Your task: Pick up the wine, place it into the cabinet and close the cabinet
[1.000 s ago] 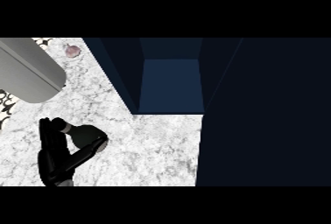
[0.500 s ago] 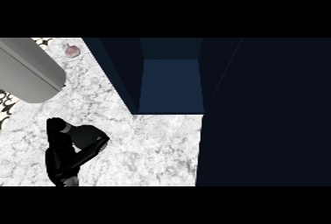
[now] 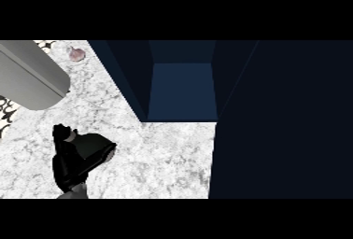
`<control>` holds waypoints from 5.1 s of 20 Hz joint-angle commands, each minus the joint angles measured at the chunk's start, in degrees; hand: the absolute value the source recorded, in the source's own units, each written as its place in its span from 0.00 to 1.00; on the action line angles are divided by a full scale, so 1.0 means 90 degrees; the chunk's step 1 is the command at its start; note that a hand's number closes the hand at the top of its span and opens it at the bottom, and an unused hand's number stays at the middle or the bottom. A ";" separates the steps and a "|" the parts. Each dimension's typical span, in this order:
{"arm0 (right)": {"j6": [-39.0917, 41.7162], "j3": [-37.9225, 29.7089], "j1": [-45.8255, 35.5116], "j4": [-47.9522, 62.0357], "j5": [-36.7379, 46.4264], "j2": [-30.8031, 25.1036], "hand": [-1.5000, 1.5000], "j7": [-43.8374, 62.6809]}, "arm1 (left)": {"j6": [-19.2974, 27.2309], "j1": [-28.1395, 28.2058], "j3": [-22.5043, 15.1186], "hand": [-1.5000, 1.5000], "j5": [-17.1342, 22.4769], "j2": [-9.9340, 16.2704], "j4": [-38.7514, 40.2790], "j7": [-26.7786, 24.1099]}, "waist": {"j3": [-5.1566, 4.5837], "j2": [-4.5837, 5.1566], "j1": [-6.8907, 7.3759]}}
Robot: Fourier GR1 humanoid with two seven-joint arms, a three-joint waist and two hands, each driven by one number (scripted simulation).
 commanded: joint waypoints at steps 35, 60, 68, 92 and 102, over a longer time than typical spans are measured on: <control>0.0099 0.0133 0.0487 -0.0696 -0.0293 0.0314 0.00 0.0149 | -0.2524 0.0797 -0.1267 1.00 -0.0532 0.1316 -0.2493 0.0099 | 0.0005 -0.0015 0.0045; 0.0226 -0.0121 0.0406 -0.0732 -0.0639 0.0239 0.00 0.0275 | 0.0056 -0.1298 -0.3264 1.00 -0.1807 -0.0080 -0.4447 0.3864 | 0.0002 -0.0002 -0.0015; 0.0507 0.0004 0.0810 -0.0387 -0.0487 0.0468 0.00 -0.0463 | 0.1456 -0.2466 -0.3950 1.00 -0.1886 -0.0088 -0.3453 0.3731 | 0.0005 0.0006 -0.0045; 0.0567 -0.0025 0.0685 -0.0288 -0.0501 0.0432 0.00 -0.0473 | 0.2047 -0.3171 -0.3580 1.00 -0.0799 -0.0090 -0.1822 0.2338 | 0.0001 0.0020 -0.0067; 0.0416 -0.0106 0.0859 -0.0884 -0.0733 0.0336 0.00 0.0032 | 0.2507 -0.2929 -0.4205 1.00 -0.1432 -0.0078 -0.1240 0.2077 | 0.0005 -0.0014 -0.0044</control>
